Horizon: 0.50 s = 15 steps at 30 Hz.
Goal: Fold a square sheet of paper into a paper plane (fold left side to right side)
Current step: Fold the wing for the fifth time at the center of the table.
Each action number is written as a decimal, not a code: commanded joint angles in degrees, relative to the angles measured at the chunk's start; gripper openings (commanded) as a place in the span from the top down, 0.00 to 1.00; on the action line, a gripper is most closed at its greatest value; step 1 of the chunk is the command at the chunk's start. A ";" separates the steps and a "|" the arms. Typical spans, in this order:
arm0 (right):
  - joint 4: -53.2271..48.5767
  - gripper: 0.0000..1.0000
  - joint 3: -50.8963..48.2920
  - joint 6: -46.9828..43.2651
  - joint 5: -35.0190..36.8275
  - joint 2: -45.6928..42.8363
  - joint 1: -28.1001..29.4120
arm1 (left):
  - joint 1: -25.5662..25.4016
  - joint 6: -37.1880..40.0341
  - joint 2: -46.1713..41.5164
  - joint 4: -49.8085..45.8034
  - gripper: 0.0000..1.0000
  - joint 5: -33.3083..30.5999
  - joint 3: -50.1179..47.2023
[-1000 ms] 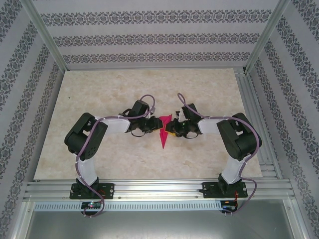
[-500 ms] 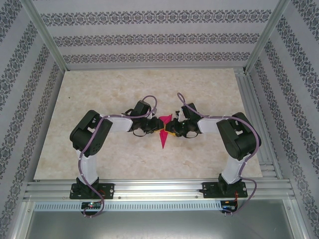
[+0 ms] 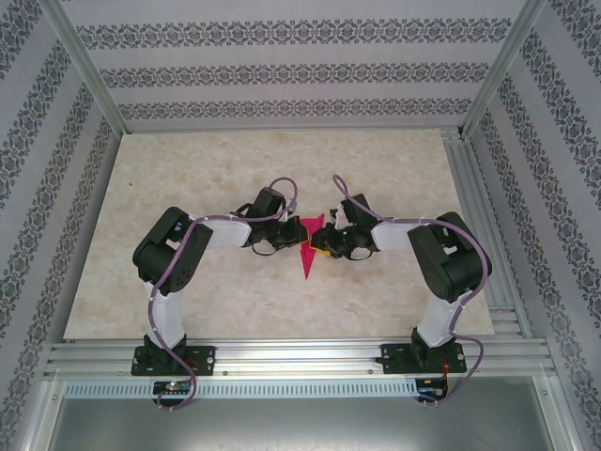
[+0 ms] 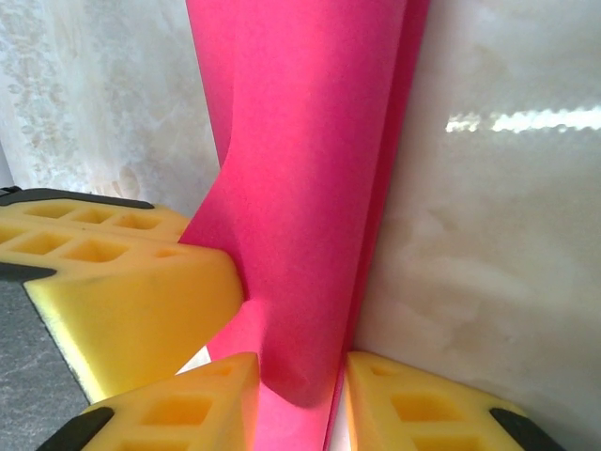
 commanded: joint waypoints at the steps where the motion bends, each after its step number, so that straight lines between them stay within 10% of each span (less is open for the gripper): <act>1: -1.47 0.69 0.88 -1.74 1.54 1.08 0.83 | 0.37 1.82 0.80 -1.04 1.00 -2.25 0.53; 15: -0.96 0.67 0.86 -1.68 1.27 1.35 0.88 | 0.67 2.14 0.90 -1.08 1.00 -3.69 -1.06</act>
